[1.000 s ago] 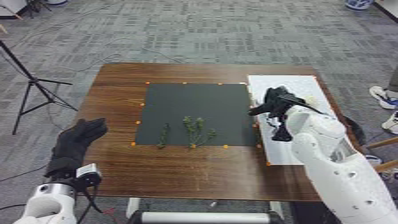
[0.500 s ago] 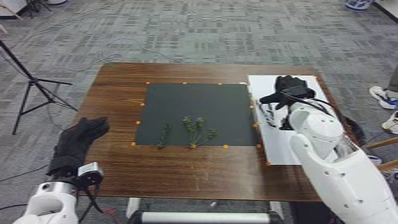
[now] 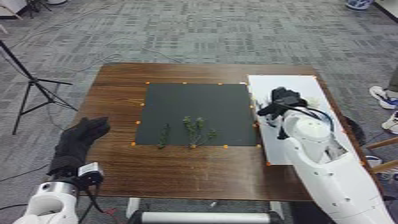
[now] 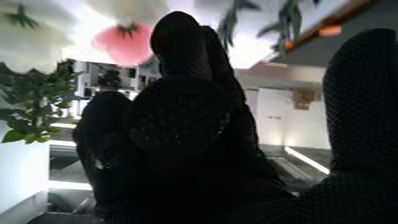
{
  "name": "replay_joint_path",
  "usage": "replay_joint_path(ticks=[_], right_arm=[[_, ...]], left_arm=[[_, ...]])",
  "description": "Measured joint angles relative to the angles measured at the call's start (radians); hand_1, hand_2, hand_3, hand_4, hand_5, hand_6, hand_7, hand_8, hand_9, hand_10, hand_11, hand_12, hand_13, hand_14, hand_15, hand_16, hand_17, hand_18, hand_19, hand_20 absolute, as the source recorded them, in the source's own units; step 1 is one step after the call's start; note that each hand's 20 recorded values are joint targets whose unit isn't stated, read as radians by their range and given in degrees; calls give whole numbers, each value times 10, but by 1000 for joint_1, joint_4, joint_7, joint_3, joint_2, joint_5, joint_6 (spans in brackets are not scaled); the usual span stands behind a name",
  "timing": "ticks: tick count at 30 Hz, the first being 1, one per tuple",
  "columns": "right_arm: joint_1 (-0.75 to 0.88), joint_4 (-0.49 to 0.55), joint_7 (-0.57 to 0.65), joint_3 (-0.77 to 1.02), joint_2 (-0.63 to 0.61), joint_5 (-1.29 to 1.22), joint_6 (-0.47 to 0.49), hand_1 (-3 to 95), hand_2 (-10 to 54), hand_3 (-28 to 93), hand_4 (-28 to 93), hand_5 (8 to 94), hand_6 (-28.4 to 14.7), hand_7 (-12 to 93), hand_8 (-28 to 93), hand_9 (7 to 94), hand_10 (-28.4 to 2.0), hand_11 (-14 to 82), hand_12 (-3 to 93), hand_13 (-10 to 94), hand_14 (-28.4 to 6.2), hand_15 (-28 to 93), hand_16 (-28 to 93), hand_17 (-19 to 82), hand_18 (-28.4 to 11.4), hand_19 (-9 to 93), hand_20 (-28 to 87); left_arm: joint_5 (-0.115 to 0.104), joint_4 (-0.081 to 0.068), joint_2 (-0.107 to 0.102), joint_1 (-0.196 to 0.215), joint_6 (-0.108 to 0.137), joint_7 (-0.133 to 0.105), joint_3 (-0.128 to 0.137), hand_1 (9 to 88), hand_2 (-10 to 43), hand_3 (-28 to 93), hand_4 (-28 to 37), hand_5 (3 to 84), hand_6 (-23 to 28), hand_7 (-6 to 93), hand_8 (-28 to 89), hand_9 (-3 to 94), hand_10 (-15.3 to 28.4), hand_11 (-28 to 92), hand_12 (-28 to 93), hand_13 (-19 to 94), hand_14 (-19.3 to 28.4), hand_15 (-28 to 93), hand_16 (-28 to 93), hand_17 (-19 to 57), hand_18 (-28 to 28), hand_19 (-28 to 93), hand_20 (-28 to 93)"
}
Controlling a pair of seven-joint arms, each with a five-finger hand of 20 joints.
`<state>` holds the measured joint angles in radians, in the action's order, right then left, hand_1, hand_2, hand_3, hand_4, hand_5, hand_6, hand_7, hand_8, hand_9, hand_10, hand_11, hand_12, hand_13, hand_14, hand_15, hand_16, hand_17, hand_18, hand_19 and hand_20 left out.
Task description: Arrange flowers
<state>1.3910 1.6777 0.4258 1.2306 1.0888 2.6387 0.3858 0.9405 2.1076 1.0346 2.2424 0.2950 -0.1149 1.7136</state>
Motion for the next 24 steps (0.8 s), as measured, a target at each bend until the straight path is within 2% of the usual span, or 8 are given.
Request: replay_joint_path(ticks=[5, 8, 10, 11, 12, 15, 24], right_arm=[[1, -16, 0, -9, 5, 12, -1, 316, -95, 578, -170, 648, -74, 284, -39, 785, -145, 416, 332, 937, -17, 585, 313, 662, -130, 932, 566], [0, -23, 4, -17, 9, 16, -10, 382, -95, 601, -169, 669, -67, 311, -45, 824, -134, 422, 329, 937, -11, 613, 281, 684, -118, 932, 561], [-3, -28, 15, -25, 12, 15, -22, 421, -95, 602, -179, 676, -59, 306, 91, 836, -130, 421, 328, 937, -9, 627, 259, 691, -115, 932, 559], [-5, -32, 24, -28, 14, 12, -29, 468, -95, 569, -177, 677, -50, 296, 201, 846, -124, 419, 327, 937, -8, 632, 253, 697, -114, 932, 558], [-7, -34, 35, -30, 17, 7, -35, 517, -95, 537, -172, 682, -39, 298, 245, 857, -122, 412, 325, 937, -8, 638, 248, 701, -112, 932, 555], [-13, -38, 76, -31, 25, -34, -41, 562, -95, 528, -168, 706, -29, 294, 254, 883, -113, 395, 315, 937, -7, 649, 237, 711, -110, 932, 548], [-28, -34, 107, -7, 40, -137, -2, 575, -95, 561, -160, 784, -8, 314, 271, 930, -101, 412, 321, 937, -6, 689, 214, 736, -115, 932, 563]], left_arm=[[0, 0, 2, 0, -3, 0, 0, 218, 118, 680, -283, 519, 40, 166, -64, 487, 143, 219, 134, 368, 176, 209, -6, 41, 88, 61, 132], [0, 0, 3, 0, -6, 0, 0, 218, 118, 681, -283, 518, 40, 166, -64, 487, 142, 219, 134, 368, 175, 209, -6, 41, 88, 61, 132], [0, 0, 3, 0, -7, 0, -1, 219, 118, 680, -283, 518, 40, 167, -64, 487, 142, 220, 134, 368, 175, 209, -6, 41, 88, 61, 132], [0, 0, 4, -1, -7, 0, -2, 220, 118, 680, -283, 518, 40, 167, -64, 486, 143, 221, 134, 368, 175, 209, -7, 41, 88, 61, 132], [0, 0, 4, -1, -8, 0, -2, 220, 117, 682, -283, 518, 40, 166, -64, 487, 142, 221, 134, 367, 175, 209, -7, 41, 88, 62, 132], [0, 0, 5, -1, -9, 1, -2, 220, 117, 682, -283, 518, 40, 164, -64, 487, 142, 220, 134, 367, 174, 208, -6, 41, 88, 61, 132], [0, 0, 7, 0, -9, 2, -2, 222, 116, 683, -283, 518, 40, 164, -64, 487, 142, 219, 134, 365, 175, 207, -6, 41, 88, 62, 132]])
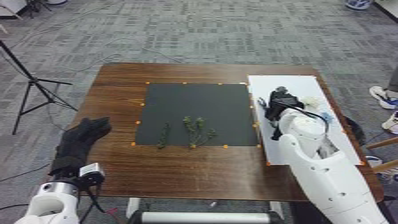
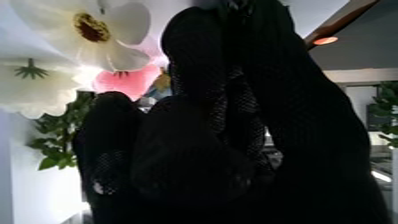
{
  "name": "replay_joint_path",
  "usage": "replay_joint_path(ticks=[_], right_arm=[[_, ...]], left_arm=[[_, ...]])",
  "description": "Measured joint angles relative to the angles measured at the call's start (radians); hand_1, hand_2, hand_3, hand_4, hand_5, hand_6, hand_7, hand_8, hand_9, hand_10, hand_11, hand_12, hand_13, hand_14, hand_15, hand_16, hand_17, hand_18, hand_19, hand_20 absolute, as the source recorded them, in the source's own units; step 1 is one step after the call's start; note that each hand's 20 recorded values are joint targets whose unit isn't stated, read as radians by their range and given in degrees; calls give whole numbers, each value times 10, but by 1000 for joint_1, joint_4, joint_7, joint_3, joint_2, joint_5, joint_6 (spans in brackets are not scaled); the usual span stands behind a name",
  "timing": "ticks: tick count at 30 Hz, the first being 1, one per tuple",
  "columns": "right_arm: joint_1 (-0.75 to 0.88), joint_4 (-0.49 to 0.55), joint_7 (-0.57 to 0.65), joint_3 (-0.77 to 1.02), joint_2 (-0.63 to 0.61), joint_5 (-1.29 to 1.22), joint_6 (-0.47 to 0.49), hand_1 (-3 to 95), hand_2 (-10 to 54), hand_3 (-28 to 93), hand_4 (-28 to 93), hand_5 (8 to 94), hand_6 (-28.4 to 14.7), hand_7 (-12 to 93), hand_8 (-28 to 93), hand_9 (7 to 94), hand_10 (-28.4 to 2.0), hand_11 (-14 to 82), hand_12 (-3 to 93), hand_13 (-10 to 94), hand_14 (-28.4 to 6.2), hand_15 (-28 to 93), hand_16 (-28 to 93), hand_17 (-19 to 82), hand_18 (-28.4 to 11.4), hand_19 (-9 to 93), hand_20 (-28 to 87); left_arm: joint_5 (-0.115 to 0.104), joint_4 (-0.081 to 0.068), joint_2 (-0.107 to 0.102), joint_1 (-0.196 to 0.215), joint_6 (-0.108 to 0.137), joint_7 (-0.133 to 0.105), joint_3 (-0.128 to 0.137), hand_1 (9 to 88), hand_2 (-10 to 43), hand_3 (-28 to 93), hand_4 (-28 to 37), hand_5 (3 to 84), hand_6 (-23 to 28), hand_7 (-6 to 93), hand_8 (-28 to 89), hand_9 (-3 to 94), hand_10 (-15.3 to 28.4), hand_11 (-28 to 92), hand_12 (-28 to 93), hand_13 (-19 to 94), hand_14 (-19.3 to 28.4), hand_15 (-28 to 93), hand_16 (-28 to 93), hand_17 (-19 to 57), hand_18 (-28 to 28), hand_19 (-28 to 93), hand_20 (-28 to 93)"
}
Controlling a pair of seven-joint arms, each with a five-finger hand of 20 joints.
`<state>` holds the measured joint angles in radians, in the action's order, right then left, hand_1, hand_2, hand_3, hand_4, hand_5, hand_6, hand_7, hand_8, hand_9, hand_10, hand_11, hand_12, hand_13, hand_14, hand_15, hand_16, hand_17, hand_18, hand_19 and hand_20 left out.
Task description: Arrange flowers
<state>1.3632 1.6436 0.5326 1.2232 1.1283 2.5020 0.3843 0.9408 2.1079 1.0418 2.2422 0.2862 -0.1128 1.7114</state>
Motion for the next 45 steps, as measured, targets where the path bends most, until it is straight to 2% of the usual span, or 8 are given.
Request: replay_joint_path(ticks=[8, 16, 22, 25, 33, 40, 45], right_arm=[[10, 35, 8, 19, 0, -111, 23, 565, -95, 579, -136, 804, -8, 321, 270, 937, -103, 432, 313, 937, -6, 707, 204, 748, -117, 932, 578], [57, 183, 23, 56, -11, -221, 8, 565, -95, 588, -125, 810, -14, 326, 263, 937, -103, 444, 296, 937, -4, 712, 200, 753, -117, 932, 583], [77, 244, 17, 60, 2, -241, -46, 567, -95, 590, -123, 811, -15, 329, 259, 937, -103, 447, 288, 937, -4, 713, 197, 756, -117, 932, 583], [78, 243, 12, 47, 24, -239, -74, 568, -95, 591, -122, 811, -17, 330, 257, 937, -103, 448, 284, 937, -5, 714, 197, 757, -115, 932, 582], [66, 204, -12, -13, 139, -143, -77, 568, -95, 592, -121, 812, -18, 336, 252, 937, -104, 451, 272, 937, -5, 715, 193, 758, -112, 932, 579], [53, 120, -41, -15, 226, -77, -90, 568, -95, 593, -120, 811, -19, 339, 249, 937, -103, 451, 268, 937, -6, 715, 193, 758, -113, 932, 579], [38, 34, -59, 26, 291, -21, -97, 568, -95, 596, -120, 810, -20, 343, 247, 937, -103, 452, 266, 937, -5, 714, 192, 759, -113, 932, 579]], left_arm=[[0, 3, 0, 2, -1, 7, 2, 223, 117, 682, -283, 519, 40, 165, -64, 486, 142, 219, 134, 366, 175, 207, -6, 40, 88, 61, 132], [1, 5, -6, 7, -7, 20, 10, 225, 117, 681, -283, 519, 41, 165, -64, 486, 143, 219, 134, 367, 175, 208, -6, 40, 88, 61, 132], [1, 6, -14, 8, -9, 23, 16, 225, 118, 679, -283, 519, 41, 165, -64, 486, 142, 219, 135, 366, 174, 209, -6, 40, 88, 62, 132], [0, 6, -17, 8, -10, 23, 17, 225, 118, 679, -283, 519, 41, 165, -64, 486, 143, 219, 135, 366, 174, 209, -6, 40, 88, 62, 132], [0, 5, -19, 2, -14, 20, 11, 225, 118, 678, -283, 518, 41, 165, -64, 487, 144, 218, 134, 367, 175, 210, -7, 40, 88, 63, 132], [0, 3, -18, -5, -15, 19, -1, 223, 118, 680, -283, 519, 41, 166, -64, 487, 143, 219, 134, 366, 175, 209, -6, 40, 88, 63, 131], [0, -4, -15, -14, -20, 18, -14, 223, 118, 680, -283, 518, 40, 165, -64, 486, 143, 219, 134, 366, 174, 208, -7, 40, 88, 62, 132]])
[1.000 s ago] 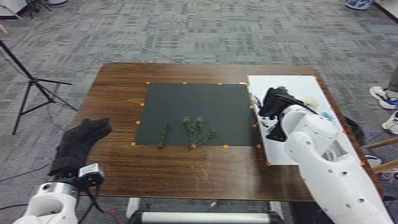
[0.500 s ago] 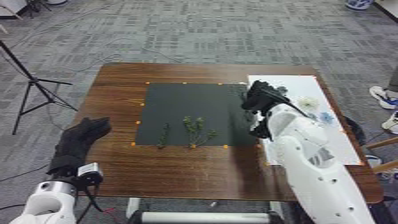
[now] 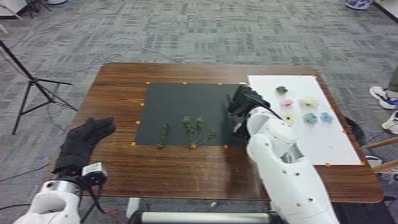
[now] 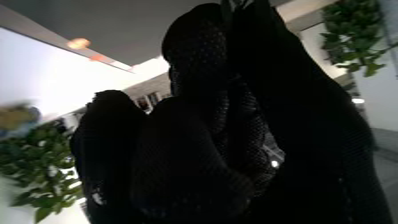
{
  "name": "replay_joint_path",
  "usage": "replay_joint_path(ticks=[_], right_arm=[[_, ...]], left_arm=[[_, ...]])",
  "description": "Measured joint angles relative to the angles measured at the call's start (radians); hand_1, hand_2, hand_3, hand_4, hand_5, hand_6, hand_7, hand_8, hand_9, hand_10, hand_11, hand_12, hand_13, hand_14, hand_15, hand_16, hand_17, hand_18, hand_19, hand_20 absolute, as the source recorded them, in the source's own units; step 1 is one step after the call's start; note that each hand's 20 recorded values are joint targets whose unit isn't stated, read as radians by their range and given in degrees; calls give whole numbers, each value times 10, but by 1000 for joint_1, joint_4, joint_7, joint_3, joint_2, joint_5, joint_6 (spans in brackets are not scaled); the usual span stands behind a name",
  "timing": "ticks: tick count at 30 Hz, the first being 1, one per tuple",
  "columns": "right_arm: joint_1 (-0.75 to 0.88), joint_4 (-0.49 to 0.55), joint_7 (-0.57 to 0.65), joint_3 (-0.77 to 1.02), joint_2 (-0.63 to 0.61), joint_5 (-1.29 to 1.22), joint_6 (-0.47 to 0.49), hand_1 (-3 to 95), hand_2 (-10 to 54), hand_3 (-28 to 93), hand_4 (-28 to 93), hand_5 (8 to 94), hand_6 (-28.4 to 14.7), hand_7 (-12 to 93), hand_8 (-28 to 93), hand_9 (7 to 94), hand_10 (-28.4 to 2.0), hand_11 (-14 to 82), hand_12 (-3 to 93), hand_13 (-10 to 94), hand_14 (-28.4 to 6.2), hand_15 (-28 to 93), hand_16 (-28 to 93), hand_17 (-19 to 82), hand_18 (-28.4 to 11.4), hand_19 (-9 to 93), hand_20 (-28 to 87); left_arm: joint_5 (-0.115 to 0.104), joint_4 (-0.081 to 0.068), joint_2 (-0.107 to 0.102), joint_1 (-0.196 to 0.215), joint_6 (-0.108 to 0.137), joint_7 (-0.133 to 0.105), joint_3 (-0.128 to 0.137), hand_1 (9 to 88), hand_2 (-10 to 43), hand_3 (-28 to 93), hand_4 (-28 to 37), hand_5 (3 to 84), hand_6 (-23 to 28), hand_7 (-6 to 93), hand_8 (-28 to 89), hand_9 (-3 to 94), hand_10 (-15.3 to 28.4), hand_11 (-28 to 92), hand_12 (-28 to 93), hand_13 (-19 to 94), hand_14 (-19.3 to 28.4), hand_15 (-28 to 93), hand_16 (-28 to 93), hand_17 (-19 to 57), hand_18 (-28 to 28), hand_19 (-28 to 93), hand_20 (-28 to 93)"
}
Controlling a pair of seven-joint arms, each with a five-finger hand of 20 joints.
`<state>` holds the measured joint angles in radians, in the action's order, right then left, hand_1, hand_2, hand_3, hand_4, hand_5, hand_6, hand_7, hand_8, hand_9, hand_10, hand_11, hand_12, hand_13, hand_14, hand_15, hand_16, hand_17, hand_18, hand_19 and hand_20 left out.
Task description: Arrange flowers
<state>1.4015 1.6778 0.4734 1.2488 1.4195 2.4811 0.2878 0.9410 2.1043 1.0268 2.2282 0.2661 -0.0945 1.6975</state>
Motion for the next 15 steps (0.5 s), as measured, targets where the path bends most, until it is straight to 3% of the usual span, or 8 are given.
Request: replay_joint_path(ticks=[15], right_arm=[[57, 3, -7, 96, 133, 85, -5, 565, -95, 598, -116, 812, -21, 350, 237, 937, -102, 459, 253, 937, -6, 715, 191, 760, -113, 932, 580]], left_arm=[[0, -2, 8, -2, -5, -1, -4, 224, 119, 678, -283, 519, 41, 164, -63, 486, 143, 219, 134, 367, 175, 209, -7, 40, 88, 62, 132]])
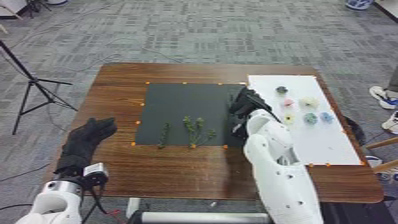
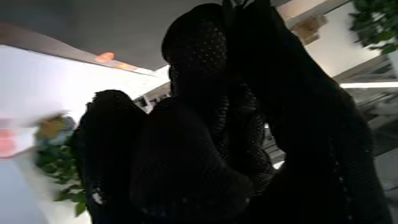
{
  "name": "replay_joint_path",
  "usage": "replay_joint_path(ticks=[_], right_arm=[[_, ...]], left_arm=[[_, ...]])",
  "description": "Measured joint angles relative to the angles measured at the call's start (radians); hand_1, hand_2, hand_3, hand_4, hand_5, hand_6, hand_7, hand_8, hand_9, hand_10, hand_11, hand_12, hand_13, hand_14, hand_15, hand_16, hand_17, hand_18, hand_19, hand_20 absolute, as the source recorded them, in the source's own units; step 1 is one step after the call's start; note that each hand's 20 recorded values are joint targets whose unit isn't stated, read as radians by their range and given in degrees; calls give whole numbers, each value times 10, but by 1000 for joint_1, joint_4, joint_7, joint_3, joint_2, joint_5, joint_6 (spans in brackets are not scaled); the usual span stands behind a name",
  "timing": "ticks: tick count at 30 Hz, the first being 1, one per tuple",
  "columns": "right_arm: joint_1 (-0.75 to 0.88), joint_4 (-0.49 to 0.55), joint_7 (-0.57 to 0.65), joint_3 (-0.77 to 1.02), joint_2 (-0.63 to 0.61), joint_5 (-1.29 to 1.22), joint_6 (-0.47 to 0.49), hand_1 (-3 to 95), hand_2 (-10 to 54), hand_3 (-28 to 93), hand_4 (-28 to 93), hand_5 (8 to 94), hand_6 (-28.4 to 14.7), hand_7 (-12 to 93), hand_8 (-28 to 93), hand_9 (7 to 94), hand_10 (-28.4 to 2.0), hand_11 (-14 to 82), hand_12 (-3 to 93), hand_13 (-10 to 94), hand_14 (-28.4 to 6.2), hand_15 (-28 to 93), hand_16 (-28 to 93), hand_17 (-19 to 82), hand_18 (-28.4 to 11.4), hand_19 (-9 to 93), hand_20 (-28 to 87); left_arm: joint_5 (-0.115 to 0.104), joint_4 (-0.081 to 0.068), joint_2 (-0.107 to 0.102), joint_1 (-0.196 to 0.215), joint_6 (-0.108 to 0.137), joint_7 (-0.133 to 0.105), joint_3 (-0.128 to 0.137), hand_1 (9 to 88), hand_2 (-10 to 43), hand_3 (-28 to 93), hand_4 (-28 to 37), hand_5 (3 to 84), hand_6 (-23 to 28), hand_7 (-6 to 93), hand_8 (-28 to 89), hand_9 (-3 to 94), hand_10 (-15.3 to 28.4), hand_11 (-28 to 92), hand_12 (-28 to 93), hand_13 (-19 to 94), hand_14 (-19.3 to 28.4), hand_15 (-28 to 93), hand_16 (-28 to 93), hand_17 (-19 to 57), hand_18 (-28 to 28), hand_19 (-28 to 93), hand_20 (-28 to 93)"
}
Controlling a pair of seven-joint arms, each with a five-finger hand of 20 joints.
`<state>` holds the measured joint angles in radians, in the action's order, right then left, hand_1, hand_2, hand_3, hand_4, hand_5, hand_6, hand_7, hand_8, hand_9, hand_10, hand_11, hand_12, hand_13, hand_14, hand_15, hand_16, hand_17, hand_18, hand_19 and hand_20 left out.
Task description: Arrange flowers
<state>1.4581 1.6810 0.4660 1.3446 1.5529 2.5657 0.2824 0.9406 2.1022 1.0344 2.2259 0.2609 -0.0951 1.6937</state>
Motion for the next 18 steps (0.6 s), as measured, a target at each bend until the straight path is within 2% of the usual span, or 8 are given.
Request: replay_joint_path(ticks=[18], right_arm=[[62, 17, -1, -22, 17, 11, -1, 561, -95, 598, -110, 814, -25, 357, 225, 937, -100, 458, 244, 937, -6, 714, 192, 759, -110, 932, 579]], left_arm=[[0, 2, 0, 8, -3, 1, 8, 222, 119, 680, -283, 520, 40, 165, -64, 487, 143, 220, 135, 366, 174, 208, -6, 39, 88, 63, 132]])
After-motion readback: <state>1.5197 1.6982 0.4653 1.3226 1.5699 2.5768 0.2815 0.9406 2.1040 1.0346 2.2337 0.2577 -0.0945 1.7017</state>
